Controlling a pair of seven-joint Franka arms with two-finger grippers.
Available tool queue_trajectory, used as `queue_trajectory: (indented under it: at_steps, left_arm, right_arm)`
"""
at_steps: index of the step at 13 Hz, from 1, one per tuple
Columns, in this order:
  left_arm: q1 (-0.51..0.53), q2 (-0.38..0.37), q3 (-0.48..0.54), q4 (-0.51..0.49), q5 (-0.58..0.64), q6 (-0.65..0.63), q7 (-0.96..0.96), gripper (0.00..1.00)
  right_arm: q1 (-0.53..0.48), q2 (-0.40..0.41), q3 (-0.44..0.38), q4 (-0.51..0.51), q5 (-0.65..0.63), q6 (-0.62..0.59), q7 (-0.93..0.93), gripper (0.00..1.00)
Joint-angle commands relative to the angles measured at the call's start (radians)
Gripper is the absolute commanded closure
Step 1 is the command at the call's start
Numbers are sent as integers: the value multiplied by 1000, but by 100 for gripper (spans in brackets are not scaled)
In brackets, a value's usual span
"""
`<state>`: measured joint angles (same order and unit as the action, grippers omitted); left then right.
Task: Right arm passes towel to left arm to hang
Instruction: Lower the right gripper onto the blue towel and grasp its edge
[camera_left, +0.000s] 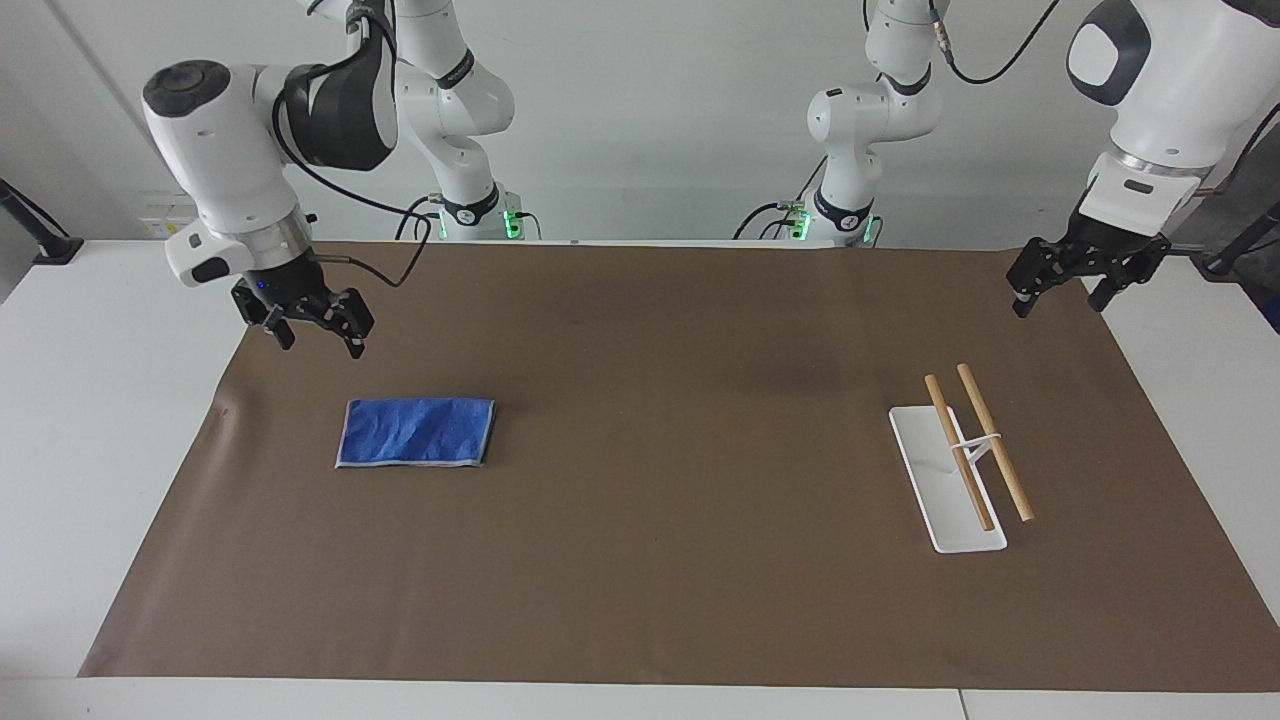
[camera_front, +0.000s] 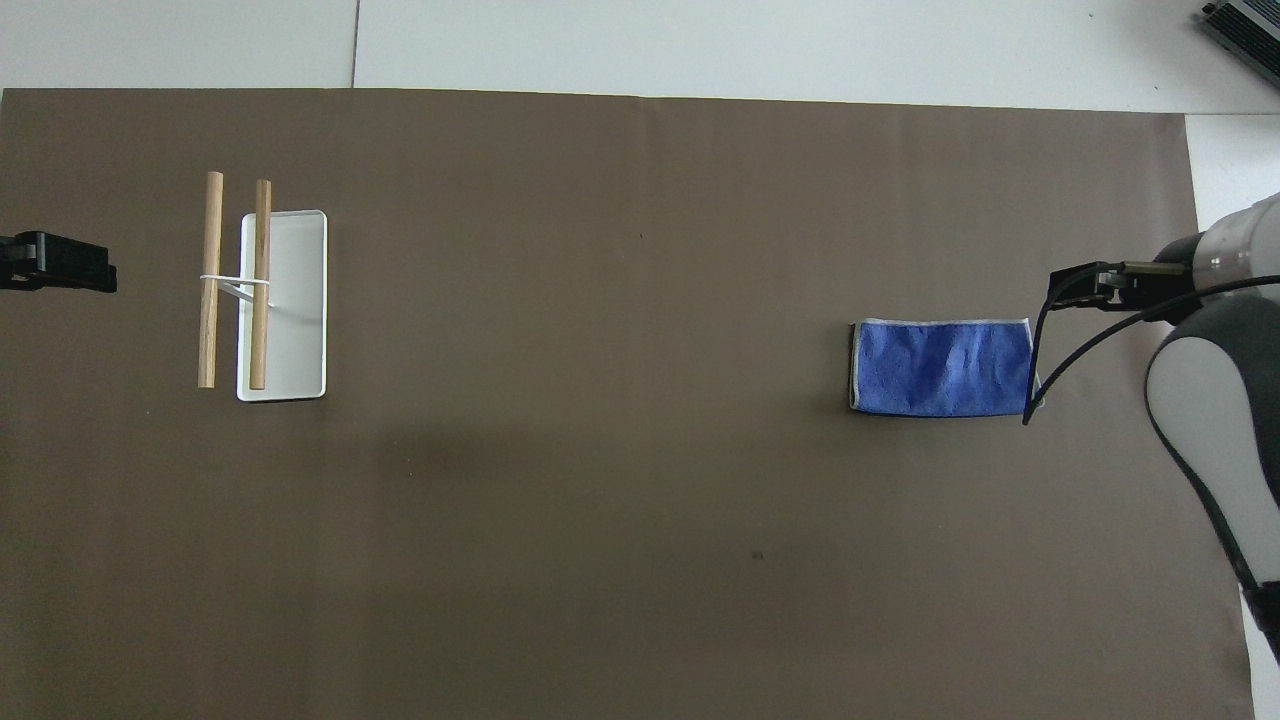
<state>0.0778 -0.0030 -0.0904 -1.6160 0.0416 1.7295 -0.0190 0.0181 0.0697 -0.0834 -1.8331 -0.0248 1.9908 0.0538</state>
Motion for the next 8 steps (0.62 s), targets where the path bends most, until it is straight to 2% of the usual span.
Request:
queue_trajectory:
  at_steps: [1,4,6,8]
  left_arm:
    - [14,-32,-5,-36,-19,5,10,0]
    - [14,-32,-5,-36,-19,5,10,0]
    - [14,-32,-5,-36,-19,5,10,0]
    - [14,-32,-5,-36,-19,5,10,0]
  right_arm:
    - [-23,56,7,-90,20,150,-90,0]
    - [-23,113,10,-152,26,259,-123,0]
    - [-6,136,10,-219,93,350,-185,0]
    - [-4,159,10,-271,101,425,-230,0]
